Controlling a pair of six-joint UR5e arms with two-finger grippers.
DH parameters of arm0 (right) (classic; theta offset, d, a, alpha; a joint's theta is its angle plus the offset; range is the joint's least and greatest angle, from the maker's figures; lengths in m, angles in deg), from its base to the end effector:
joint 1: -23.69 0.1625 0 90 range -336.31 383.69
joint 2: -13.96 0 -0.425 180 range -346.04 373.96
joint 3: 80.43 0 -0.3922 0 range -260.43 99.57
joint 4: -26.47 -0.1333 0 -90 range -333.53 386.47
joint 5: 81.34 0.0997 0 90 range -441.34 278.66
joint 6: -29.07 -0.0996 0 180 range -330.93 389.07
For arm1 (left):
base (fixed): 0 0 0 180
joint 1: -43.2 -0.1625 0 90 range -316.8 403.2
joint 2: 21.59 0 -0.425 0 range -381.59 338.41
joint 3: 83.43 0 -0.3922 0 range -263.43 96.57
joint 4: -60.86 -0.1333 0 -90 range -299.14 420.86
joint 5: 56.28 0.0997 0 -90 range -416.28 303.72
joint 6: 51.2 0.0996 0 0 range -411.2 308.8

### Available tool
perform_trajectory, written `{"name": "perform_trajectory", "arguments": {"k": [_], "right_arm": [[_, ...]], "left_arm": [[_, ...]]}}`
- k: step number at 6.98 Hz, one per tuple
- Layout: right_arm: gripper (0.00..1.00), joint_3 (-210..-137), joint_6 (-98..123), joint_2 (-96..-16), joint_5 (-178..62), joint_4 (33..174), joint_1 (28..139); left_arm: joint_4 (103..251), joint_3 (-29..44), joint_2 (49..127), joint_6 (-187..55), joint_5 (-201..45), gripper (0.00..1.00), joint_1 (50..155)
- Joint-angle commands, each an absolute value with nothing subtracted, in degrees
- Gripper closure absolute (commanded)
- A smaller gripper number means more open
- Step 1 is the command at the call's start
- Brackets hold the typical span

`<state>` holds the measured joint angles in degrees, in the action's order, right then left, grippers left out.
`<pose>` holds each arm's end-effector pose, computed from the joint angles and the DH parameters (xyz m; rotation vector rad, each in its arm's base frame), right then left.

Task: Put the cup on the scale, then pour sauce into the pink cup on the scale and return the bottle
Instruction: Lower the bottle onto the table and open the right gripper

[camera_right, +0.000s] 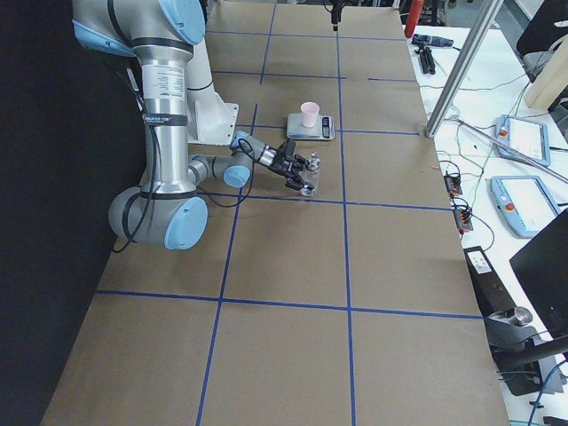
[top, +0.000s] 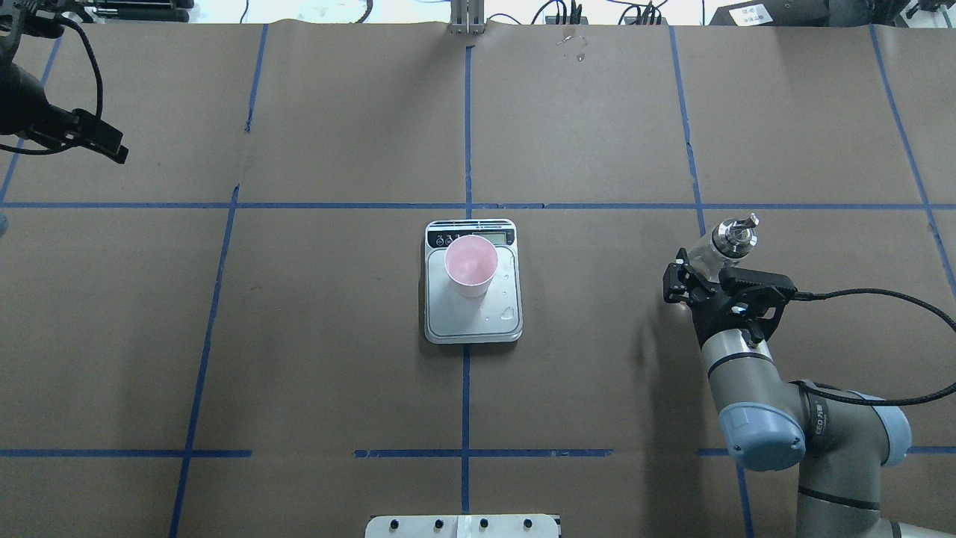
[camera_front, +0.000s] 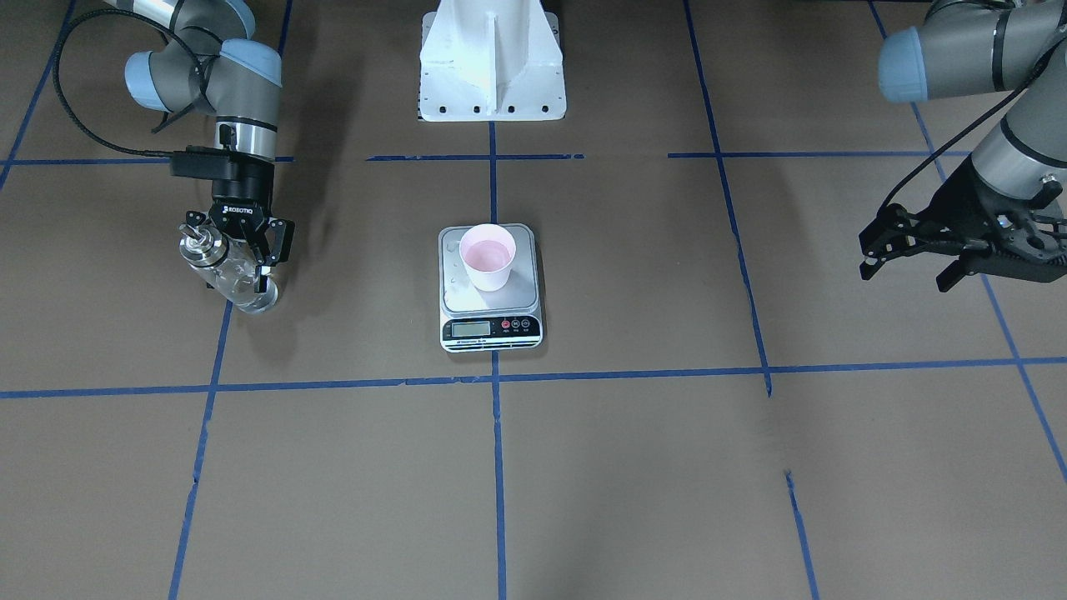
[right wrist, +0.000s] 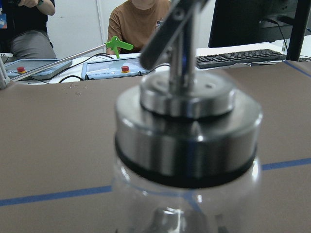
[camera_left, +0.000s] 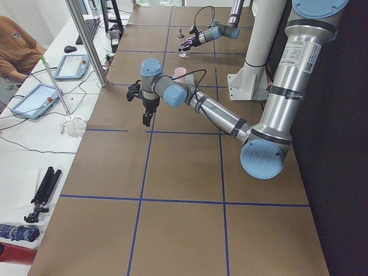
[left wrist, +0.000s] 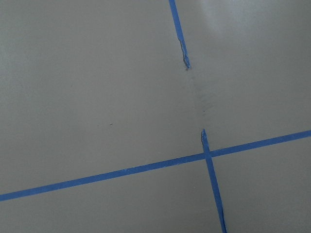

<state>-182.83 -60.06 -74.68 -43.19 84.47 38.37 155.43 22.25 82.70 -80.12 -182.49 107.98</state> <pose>-0.4346 -0.3326 0.4656 0.9568 -0.6258 0.5752 0.1765 -0.5495 0.3881 0.2397 0.8097 0.1297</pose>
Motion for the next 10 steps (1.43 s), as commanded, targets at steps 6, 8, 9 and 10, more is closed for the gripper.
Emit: {"name": "perform_trajectory", "arguments": {"k": [6,8,9,10], "right_arm": [[0.01,-182.04,-60.05,-74.81,-42.94,84.92,38.29],[0.00,-182.03,-59.79,-74.81,-42.58,84.83,38.28],[0.00,-182.12,-59.79,-74.90,-42.67,84.66,38.28],[0.00,-182.56,-59.88,-74.90,-42.85,84.57,38.28]], "left_arm": [[155.43,22.30,82.82,-80.12,-182.49,0.00,107.98],[155.34,22.21,82.82,-80.12,-182.58,0.00,107.98],[155.43,22.21,82.82,-80.12,-182.49,0.00,107.98],[155.34,22.21,82.82,-80.21,-182.58,0.00,107.98]]}}
